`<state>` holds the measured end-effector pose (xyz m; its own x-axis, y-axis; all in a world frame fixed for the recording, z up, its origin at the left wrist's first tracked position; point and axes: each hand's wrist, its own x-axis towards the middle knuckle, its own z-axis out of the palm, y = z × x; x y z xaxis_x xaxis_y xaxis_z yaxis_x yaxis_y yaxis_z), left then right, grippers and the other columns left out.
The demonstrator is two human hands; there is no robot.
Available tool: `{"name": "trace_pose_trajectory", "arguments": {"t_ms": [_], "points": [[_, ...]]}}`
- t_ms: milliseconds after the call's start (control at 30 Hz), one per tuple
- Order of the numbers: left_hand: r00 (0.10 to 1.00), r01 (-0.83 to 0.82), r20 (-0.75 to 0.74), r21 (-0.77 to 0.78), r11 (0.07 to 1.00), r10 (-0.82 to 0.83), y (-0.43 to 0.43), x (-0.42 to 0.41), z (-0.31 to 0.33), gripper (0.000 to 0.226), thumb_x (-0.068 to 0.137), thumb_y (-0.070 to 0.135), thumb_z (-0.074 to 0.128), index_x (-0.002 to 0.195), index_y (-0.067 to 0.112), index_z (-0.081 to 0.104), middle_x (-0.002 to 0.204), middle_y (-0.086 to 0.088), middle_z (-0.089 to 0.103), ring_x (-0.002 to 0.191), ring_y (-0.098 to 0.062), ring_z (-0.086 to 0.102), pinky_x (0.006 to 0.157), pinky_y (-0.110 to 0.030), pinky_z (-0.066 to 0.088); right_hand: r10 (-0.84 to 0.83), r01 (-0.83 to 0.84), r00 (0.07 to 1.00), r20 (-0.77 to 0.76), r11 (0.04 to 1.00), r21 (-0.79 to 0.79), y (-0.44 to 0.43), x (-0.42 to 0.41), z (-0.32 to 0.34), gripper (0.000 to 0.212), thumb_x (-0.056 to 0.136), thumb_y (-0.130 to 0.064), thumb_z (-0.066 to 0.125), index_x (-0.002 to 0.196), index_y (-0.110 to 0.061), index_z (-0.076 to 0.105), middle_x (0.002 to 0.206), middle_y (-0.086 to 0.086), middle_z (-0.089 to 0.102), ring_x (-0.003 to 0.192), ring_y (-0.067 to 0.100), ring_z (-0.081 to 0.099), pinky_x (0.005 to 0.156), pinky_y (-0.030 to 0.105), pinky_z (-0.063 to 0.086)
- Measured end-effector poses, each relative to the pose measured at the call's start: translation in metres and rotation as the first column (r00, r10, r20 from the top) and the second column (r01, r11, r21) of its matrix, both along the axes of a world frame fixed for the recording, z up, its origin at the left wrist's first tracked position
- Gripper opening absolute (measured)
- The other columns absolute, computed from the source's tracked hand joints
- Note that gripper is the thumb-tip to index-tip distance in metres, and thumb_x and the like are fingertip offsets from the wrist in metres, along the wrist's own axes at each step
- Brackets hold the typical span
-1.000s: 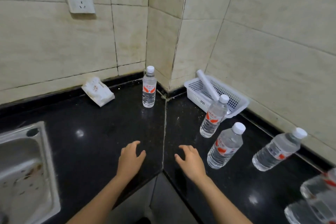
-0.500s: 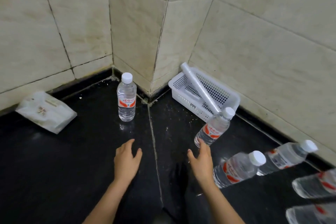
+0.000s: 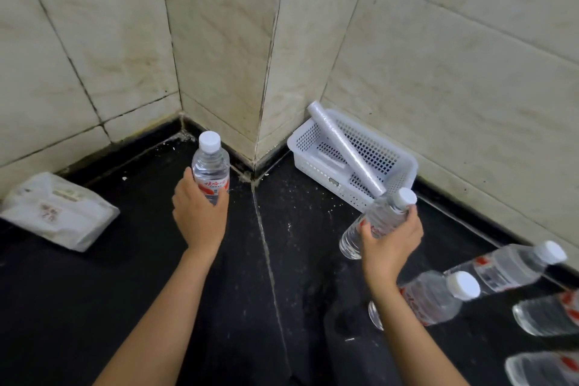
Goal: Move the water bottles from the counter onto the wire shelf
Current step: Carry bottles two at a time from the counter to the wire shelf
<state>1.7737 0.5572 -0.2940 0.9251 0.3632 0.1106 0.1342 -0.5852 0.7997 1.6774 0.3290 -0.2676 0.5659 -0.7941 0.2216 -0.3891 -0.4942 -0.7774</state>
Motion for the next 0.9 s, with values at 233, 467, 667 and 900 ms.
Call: {"name": "trace_pose_trajectory", "arguments": {"t_ms": [233, 467, 667, 900], "points": [[1.000, 0.004, -0.001, -0.134, 0.991, -0.004, -0.004, 0.029, -0.014, 0.088, 0.073, 0.023, 0.074, 0.142, 0.007, 0.022, 0.139, -0.021, 0.040, 0.127, -0.040, 0.039, 0.104, -0.054, 0.031, -0.074, 0.054, 0.995, 0.074, 0.969, 0.239, -0.012, 0.017, -0.022, 0.093, 0.062, -0.002, 0.079, 0.139, -0.012, 0.028, 0.137, 0.015, 0.041, 0.128, 0.030, 0.040, 0.109, 0.046, 0.033], [0.998, 0.045, 0.063, -0.358, 0.933, -0.024, -0.007, 0.039, -0.034, 0.099, 0.070, 0.011, 0.075, 0.145, 0.017, 0.011, 0.147, -0.012, 0.034, 0.134, -0.027, 0.037, 0.111, -0.043, 0.030, -0.104, 0.064, 0.991, 0.083, 0.921, 0.385, -0.014, 0.020, -0.032, 0.101, 0.064, -0.006, 0.080, 0.142, -0.029, 0.018, 0.140, 0.007, 0.044, 0.124, 0.026, 0.048, 0.108, 0.048, 0.036], [0.996, 0.055, 0.079, -0.355, 0.933, -0.029, -0.006, 0.035, -0.035, 0.090, 0.071, 0.009, 0.074, 0.142, 0.016, 0.019, 0.142, -0.011, 0.041, 0.128, -0.026, 0.044, 0.102, -0.031, 0.033, -0.101, 0.091, 0.995, 0.009, 0.928, 0.361, -0.016, 0.026, -0.029, 0.091, 0.069, -0.014, 0.077, 0.139, -0.034, 0.022, 0.132, 0.007, 0.053, 0.115, 0.029, 0.055, 0.102, 0.043, 0.042], [0.997, 0.069, -0.002, -0.410, 0.910, -0.076, -0.016, -0.017, -0.029, 0.087, 0.070, 0.012, 0.075, 0.139, 0.022, 0.023, 0.137, -0.006, 0.046, 0.121, -0.024, 0.050, 0.100, -0.034, 0.039, 0.003, 0.007, 0.999, -0.032, 0.945, 0.326, 0.001, 0.001, -0.029, 0.089, 0.066, -0.013, 0.078, 0.137, -0.030, 0.027, 0.130, 0.002, 0.054, 0.116, 0.025, 0.054, 0.099, 0.037, 0.039]]}}
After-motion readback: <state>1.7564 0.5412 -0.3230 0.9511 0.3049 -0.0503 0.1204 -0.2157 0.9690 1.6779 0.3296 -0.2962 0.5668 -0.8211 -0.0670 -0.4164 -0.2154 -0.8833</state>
